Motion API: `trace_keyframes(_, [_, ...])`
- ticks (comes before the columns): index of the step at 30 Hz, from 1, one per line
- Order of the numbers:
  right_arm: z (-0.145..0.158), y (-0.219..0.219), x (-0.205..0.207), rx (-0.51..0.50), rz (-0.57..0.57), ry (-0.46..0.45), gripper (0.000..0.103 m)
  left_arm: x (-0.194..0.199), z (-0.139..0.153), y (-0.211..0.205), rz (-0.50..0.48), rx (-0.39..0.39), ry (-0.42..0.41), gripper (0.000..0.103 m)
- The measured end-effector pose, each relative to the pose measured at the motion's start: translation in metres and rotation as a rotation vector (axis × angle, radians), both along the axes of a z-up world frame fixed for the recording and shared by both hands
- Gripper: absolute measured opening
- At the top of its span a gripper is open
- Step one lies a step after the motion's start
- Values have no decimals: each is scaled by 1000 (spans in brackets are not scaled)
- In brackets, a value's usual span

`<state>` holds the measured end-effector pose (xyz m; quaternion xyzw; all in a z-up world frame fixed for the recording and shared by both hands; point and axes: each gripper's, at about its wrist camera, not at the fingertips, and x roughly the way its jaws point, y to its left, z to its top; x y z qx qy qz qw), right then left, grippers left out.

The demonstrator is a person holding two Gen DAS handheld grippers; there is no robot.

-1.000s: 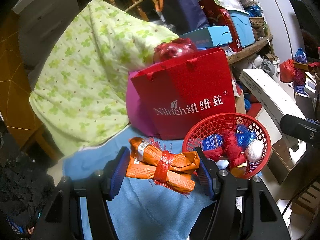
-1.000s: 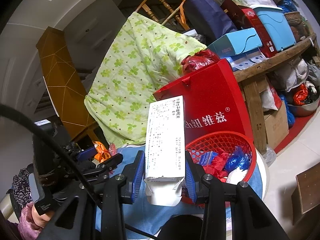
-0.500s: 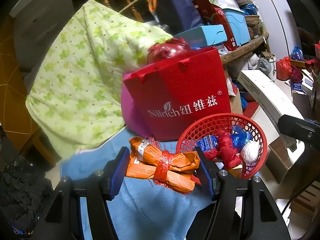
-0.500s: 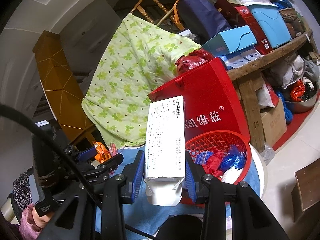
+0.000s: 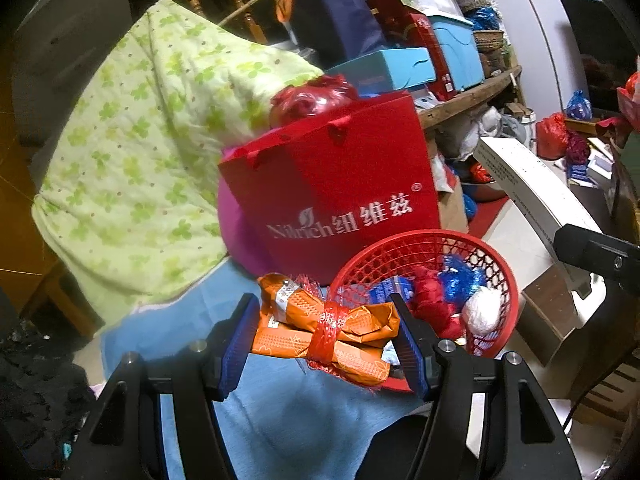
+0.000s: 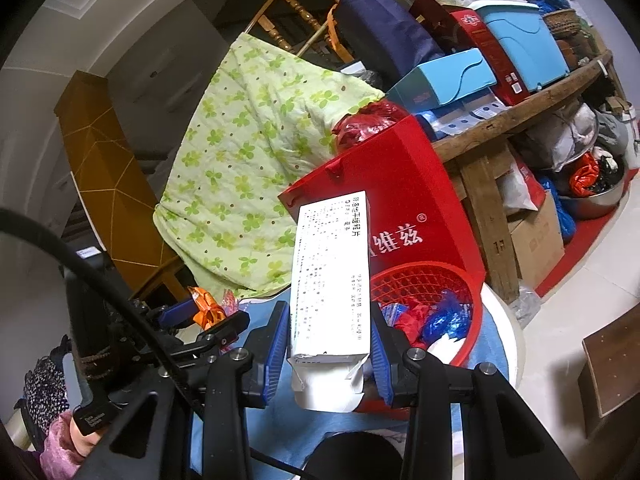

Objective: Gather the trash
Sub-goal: 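Lower both items into the red basket and open both tools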

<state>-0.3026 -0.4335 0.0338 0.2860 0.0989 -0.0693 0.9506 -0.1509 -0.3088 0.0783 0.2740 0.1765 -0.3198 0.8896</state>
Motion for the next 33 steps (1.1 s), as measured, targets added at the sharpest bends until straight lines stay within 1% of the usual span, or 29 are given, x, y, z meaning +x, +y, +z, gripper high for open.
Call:
trace_keyframes(4, [0,-10,-2,23,-9,-8,40,8,-3,-7,-29,-16,50,66])
trace_keyframes(6, [1,-15,-1,34,-12,-13,40,14,-4,-9,-52,-29,90,66])
trace_keyframes(8, [0,-21,2,55,-11,-19,42,18,-7,-13,-69,-34,118,66])
trace_keyframes(12, [-6,-33,11,105,-2,-32,42,34,-14,-19,-112,-57,210,66])
trace_keyframes(16, [-17,-50,27,176,0,-44,42,45,-22,-29,-150,-70,270,66])
trace_keyframes(18, [-22,-57,36,190,-10,-44,42,50,-27,-36,-173,-74,296,66])
trace_keyframes(21, [-33,-70,59,200,-32,-19,42,59,-37,-48,-183,-74,330,67])
trace_keyframes(23, [-44,-80,75,248,-32,-4,42,66,-43,-53,-185,-74,354,67])
trace_keyframes(26, [-51,-84,82,246,-54,2,42,70,-55,-59,-205,-62,374,67])
trace_keyframes(29, [-54,-82,79,237,-55,11,42,72,-58,-60,-234,-75,405,67])
trace_keyframes(31, [-53,-78,73,206,-68,25,42,71,-60,-62,-246,-67,403,67])
trace_keyframes(33, [-51,-76,66,202,-62,23,42,70,-60,-61,-249,-57,391,67])
